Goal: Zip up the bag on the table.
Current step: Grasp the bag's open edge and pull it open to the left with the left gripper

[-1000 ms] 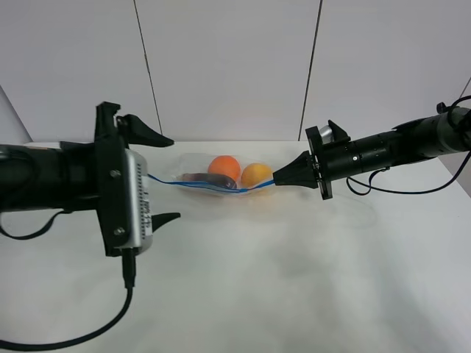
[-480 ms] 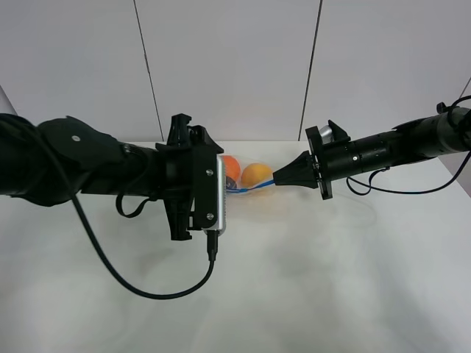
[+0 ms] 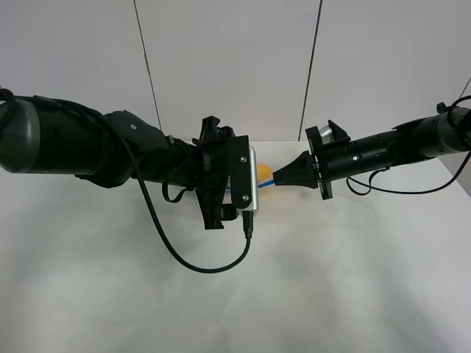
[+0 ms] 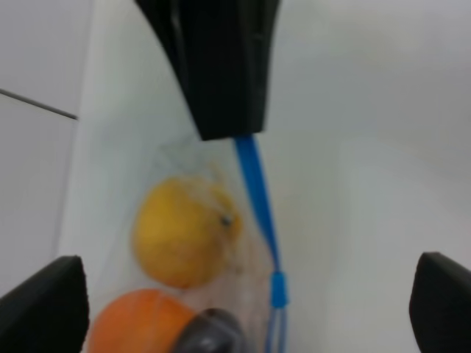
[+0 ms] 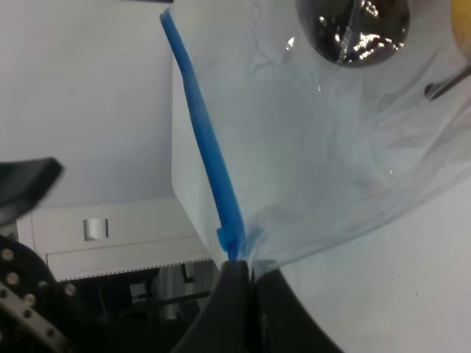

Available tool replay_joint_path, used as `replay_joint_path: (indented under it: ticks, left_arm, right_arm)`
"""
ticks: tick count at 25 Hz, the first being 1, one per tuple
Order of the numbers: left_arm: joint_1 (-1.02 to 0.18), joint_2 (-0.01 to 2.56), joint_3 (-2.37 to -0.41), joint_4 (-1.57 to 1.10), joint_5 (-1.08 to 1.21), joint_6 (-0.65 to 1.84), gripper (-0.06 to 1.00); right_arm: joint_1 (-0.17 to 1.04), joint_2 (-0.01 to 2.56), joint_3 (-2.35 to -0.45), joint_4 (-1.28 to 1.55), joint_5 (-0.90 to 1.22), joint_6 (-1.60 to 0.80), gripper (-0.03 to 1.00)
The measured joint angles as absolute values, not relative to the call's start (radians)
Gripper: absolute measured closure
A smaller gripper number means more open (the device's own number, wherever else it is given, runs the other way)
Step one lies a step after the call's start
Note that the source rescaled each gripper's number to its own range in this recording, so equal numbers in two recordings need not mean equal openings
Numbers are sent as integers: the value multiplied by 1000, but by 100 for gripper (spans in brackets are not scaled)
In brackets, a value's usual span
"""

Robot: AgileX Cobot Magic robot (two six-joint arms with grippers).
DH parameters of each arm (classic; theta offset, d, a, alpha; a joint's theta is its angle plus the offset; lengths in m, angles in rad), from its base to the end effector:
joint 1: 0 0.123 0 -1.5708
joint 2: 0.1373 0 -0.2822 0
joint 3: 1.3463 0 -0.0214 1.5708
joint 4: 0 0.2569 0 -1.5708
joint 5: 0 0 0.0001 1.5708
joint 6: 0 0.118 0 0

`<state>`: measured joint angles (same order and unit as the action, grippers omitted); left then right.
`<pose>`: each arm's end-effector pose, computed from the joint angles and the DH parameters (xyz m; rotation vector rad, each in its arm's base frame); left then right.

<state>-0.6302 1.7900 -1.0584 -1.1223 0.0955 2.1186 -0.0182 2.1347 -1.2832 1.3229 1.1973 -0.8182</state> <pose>0.3233 -0.2485 0.1757 1.6714 1.5147 0.1000 0.3965 0.0993 0.1271 0.0101 2.5327 1.6100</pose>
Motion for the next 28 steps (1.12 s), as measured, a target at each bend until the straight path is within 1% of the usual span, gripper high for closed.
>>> replay_joint_path:
  ticks: [7, 10, 13, 16, 23, 26, 28]
  left_arm:
    - [-653, 1870, -1070, -1122, 97, 2119, -5]
    - [-653, 1890, -1092, -1123, 76, 2118, -1]
    - [-653, 1896, -1105, -1123, 66, 2118, 9]
    - [-653, 1896, -1106, -1125, 46, 2118, 23]
    - [-653, 1896, -1106, -1125, 39, 2118, 53]
    - [-653, 1896, -1106, -1125, 35, 2118, 61]
    - [-653, 1896, -1106, -1125, 32, 2118, 63]
  right_arm:
    - [-18, 2135, -1283, 1323, 1198, -818, 96]
    - [-18, 2135, -1283, 1323, 1198, -818, 96]
    - [-18, 2135, -1283, 1323, 1198, -818, 96]
    - [-18, 2135, -1283, 1323, 1198, -818, 96]
    - [-18, 2135, -1283, 1323, 1198, -818, 96]
    - [-18, 2135, -1283, 1323, 1198, -818, 96]
    - [-18, 2135, -1283, 1323, 1198, -818, 96]
